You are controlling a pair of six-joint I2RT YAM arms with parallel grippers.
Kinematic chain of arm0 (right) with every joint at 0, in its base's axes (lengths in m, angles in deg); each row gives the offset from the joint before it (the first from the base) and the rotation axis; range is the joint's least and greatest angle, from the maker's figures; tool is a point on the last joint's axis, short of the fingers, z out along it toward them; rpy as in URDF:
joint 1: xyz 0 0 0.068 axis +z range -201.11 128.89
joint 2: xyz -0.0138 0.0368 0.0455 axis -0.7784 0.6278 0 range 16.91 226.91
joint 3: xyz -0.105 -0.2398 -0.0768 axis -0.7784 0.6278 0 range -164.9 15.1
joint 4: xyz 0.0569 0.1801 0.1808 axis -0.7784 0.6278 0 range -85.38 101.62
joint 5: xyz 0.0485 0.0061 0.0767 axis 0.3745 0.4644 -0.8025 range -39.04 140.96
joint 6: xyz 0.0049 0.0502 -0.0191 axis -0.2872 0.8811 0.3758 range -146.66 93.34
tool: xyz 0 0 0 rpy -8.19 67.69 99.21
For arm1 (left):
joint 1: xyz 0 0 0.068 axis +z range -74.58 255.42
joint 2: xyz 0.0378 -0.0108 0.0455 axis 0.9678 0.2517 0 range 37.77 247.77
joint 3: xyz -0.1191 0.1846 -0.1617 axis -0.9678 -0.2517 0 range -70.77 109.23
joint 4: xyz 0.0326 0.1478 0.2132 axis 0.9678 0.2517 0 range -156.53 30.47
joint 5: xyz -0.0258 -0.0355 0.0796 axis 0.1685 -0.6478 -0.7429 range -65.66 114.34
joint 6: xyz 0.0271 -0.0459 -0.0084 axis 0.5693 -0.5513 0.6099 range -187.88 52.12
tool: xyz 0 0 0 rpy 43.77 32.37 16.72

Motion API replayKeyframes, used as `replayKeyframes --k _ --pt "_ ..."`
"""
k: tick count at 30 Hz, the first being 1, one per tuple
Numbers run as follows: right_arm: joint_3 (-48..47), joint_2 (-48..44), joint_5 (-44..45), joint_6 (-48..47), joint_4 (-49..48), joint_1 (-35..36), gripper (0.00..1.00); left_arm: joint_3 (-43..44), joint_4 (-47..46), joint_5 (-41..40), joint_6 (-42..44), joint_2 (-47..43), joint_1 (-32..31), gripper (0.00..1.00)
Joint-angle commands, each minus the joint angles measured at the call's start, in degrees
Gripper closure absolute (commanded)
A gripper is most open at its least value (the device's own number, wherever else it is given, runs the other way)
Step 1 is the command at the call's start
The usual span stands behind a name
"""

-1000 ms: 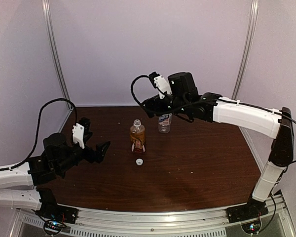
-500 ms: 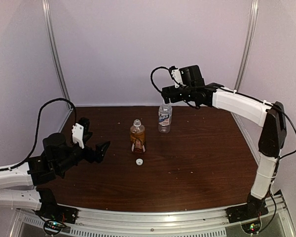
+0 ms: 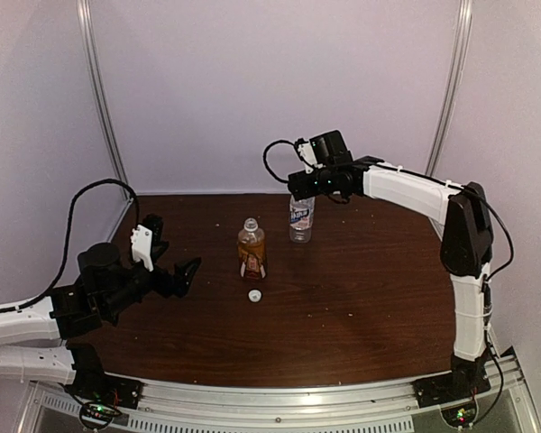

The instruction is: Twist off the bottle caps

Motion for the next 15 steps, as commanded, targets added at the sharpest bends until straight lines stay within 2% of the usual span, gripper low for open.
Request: replayKeyframes --k 1,10,15 --pt "-2.48 1.50 -0.52 -0.56 0.94 -0.77 0.31 0.49 -1.32 -0.55 -0.63 -0.70 0.06 0.02" --pt "-3.53 3.14 -0.93 -1.21 0.93 -1.30 0.54 0.34 -1.41 -0.82 -0.69 -0.44 0.05 0.02" --pt "-3.30 2.16 -0.88 -1.83 0.97 -1.36 0.78 0.52 -1.49 -0.66 -0.33 0.02 0.05 0.02"
